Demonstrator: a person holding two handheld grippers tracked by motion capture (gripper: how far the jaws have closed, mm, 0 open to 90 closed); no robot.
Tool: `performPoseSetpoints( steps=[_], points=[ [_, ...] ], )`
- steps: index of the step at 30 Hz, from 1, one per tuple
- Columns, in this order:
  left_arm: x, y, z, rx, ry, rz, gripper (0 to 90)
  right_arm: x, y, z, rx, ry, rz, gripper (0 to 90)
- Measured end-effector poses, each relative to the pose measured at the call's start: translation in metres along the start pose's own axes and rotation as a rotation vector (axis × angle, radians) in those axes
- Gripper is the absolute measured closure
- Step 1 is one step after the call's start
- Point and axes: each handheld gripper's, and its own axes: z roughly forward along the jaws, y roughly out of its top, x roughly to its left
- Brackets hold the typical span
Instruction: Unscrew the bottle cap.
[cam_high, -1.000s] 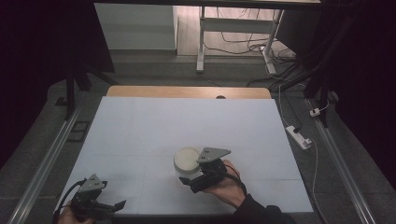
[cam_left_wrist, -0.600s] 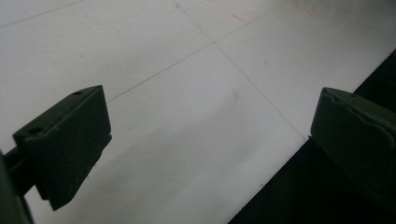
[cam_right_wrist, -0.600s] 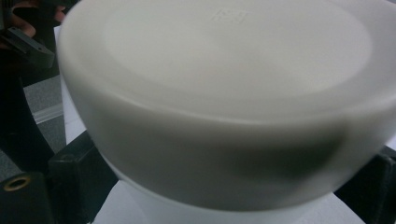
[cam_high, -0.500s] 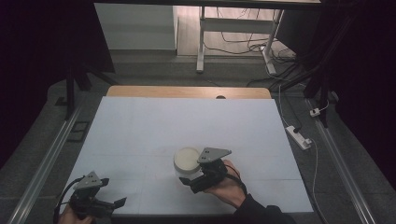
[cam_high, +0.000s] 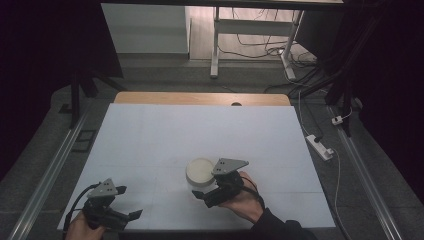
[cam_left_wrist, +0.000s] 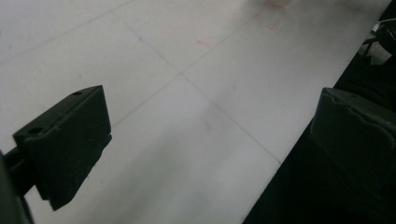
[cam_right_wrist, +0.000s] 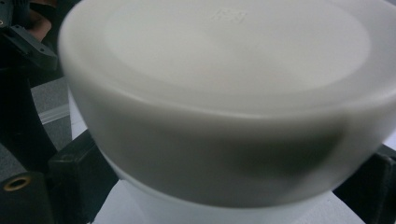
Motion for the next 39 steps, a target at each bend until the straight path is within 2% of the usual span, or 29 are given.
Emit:
performPoseSetpoints(
  steps=[1, 4, 8, 15, 20, 29, 39],
  points=[
    [0.000, 0.000, 0.000, 0.000, 0.000, 0.000, 0.0, 0.000, 0.000, 0.000, 0.000, 0.000, 0.000, 6.4],
    [-0.001, 0.007, 0.001, -0.041, 0.010, 0.034, 0.0, 0.000, 0.000, 0.000, -0.003, 0.003, 0.000, 6.4],
    [-0.001, 0.017, 0.003, -0.089, -0.014, 0.050, 0.0, 0.000, 0.000, 0.000, -0.004, 0.003, 0.001, 6.4],
    [-0.005, 0.041, 0.011, -0.080, -0.058, 0.084, 0.0, 0.000, 0.000, 0.000, -0.005, 0.008, 0.002, 6.4],
    [-0.011, 0.065, 0.017, -0.062, -0.080, 0.138, 0.0, -0.001, -0.001, 0.001, -0.006, 0.011, 0.004, 6.4],
    [-0.017, 0.090, 0.027, -0.056, -0.118, 0.203, 0.0, 0.000, -0.001, 0.000, -0.014, 0.017, -0.006, 6.4],
    [-0.022, 0.119, 0.038, -0.074, -0.208, 0.268, 0.0, 0.001, -0.001, 0.000, -0.022, 0.038, -0.009, 6.4]
  ],
)
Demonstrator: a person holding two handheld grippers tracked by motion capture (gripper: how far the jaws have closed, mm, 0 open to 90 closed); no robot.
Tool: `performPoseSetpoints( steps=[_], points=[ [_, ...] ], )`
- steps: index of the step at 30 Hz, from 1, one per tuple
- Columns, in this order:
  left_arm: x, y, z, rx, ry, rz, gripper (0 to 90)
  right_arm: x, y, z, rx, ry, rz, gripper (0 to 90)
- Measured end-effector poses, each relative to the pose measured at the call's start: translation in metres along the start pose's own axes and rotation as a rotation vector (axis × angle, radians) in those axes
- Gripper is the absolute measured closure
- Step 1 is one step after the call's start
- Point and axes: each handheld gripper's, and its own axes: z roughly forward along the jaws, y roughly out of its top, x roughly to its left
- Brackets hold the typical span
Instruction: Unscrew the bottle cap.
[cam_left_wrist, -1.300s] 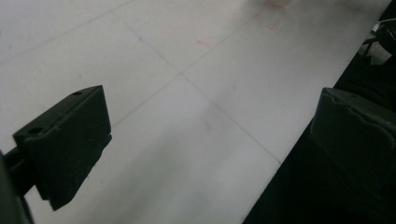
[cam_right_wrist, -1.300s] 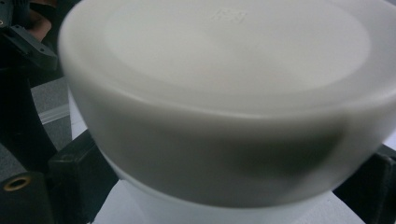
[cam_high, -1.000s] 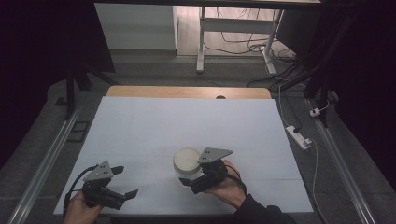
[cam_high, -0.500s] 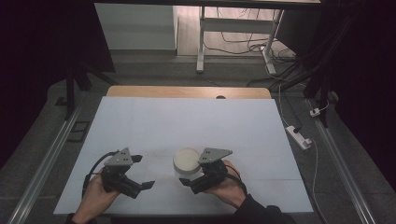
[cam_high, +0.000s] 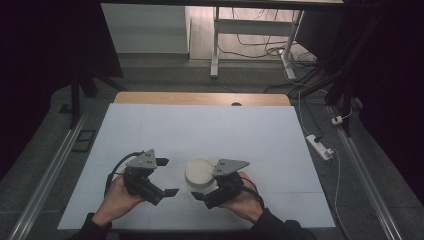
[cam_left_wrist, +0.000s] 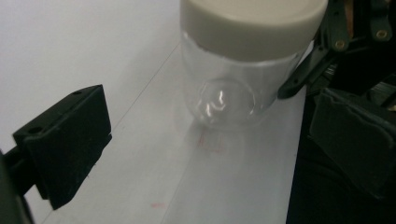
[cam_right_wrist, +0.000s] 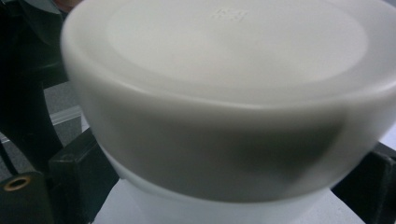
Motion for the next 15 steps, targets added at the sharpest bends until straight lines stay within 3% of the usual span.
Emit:
performPoseSetpoints(
  steps=[15],
  points=[
    [0.006, 0.028, 0.027, 0.029, -0.139, 0.116, 0.0, 0.003, -0.001, 0.002, 0.003, 0.023, -0.014, 6.4]
  ],
)
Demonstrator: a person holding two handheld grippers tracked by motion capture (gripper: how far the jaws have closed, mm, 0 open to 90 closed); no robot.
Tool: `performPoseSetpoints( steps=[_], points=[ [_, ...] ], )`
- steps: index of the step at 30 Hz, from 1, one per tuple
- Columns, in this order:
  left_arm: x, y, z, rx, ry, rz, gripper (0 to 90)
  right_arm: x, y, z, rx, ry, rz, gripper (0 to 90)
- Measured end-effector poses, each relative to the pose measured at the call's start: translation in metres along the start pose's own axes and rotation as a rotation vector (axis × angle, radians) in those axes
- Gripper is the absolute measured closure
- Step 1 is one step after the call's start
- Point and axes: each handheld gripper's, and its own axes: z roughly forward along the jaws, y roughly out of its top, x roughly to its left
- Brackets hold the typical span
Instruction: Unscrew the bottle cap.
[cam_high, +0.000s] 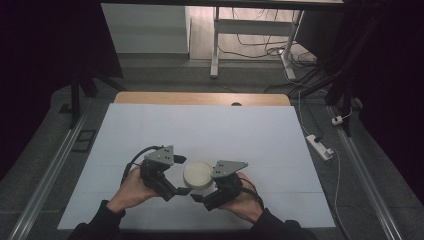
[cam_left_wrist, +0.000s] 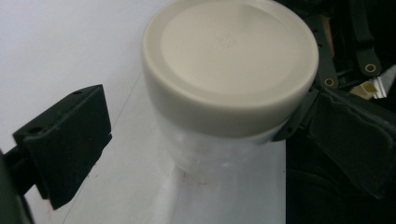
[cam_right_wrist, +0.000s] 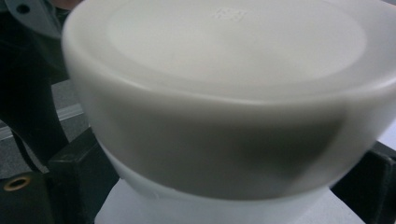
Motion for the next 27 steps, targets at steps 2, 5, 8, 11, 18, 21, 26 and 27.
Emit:
performPoseSetpoints(
  steps=[2, 5, 8, 11, 18, 21, 26, 27],
  points=[
    [0.002, 0.002, 0.003, -0.002, -0.024, 0.017, 0.0, 0.000, 0.000, 0.000, -0.003, 0.008, -0.003, 6.4],
    [0.005, 0.005, 0.005, -0.016, -0.069, 0.033, 0.7, 0.001, 0.000, 0.001, 0.002, 0.015, -0.007, 6.4],
    [0.008, 0.008, 0.007, -0.049, -0.124, 0.044, 2.8, 0.002, 0.000, 0.001, 0.002, 0.024, -0.011, 6.4],
    [0.010, 0.010, 0.012, -0.054, -0.154, 0.054, 5.7, 0.003, 0.000, 0.002, 0.000, 0.038, -0.022, 6.4],
    [0.009, 0.013, 0.020, -0.037, -0.149, 0.075, 7.2, 0.004, -0.001, 0.002, 0.002, 0.041, -0.023, 6.4],
    [0.007, 0.014, 0.020, -0.035, -0.118, 0.061, 7.5, 0.002, -0.001, 0.002, 0.001, 0.040, -0.013, 6.4],
    [0.002, 0.018, 0.023, -0.025, -0.027, 0.000, 8.0, -0.001, -0.002, 0.003, 0.009, -0.017, 0.018, 6.4],
    [0.002, 0.018, 0.024, -0.020, -0.011, -0.011, 8.0, -0.001, -0.002, 0.003, 0.009, -0.017, 0.018, 6.4]
  ],
)
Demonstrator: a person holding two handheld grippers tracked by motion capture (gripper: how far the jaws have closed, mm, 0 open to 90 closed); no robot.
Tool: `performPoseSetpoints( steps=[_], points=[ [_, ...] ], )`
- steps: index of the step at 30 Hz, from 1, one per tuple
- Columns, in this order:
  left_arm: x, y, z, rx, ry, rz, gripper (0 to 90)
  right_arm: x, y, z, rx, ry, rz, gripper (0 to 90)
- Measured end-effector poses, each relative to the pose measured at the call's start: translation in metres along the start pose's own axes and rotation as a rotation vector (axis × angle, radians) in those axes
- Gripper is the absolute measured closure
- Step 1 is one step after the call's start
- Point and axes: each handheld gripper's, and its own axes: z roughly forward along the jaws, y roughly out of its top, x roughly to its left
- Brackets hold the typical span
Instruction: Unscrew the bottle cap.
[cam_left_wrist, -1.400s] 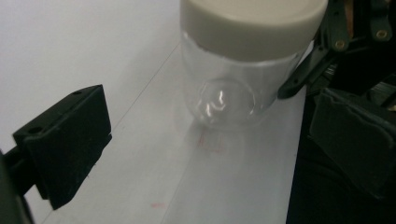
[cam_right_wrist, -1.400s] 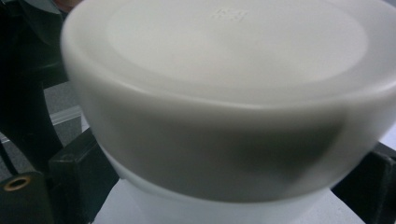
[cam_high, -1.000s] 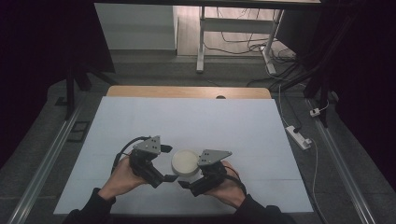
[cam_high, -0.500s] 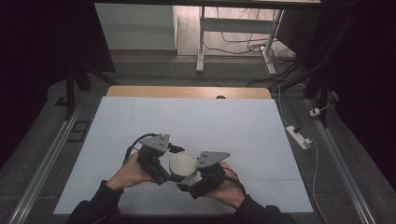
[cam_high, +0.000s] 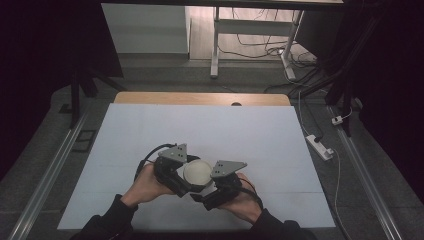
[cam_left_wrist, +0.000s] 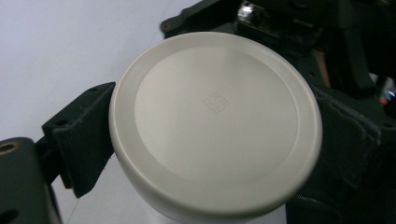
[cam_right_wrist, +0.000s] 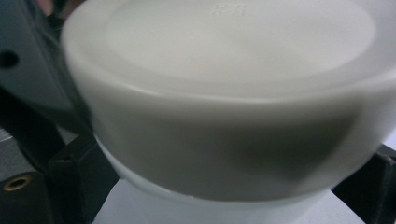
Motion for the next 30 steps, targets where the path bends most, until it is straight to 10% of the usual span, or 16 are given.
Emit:
performPoseSetpoints(
  steps=[6, 13, 18, 30],
  points=[
    [-0.009, 0.008, 0.011, 0.025, 0.151, -0.135, 7.9, -0.004, -0.001, 0.001, 0.010, -0.089, 0.045, 6.4],
    [-0.013, 0.014, 0.019, 0.045, 0.214, -0.160, 5.2, -0.007, -0.002, 0.001, 0.016, -0.116, 0.087, 6.4],
    [-0.011, 0.016, 0.008, 0.034, 0.142, -0.115, 1.3, -0.007, -0.002, -0.001, 0.001, -0.083, 0.080, 6.4],
    [-0.005, 0.005, -0.012, 0.095, -0.066, 0.142, 2.7, 0.006, 0.002, -0.003, -0.027, 0.065, -0.042, 6.4]
  ],
)
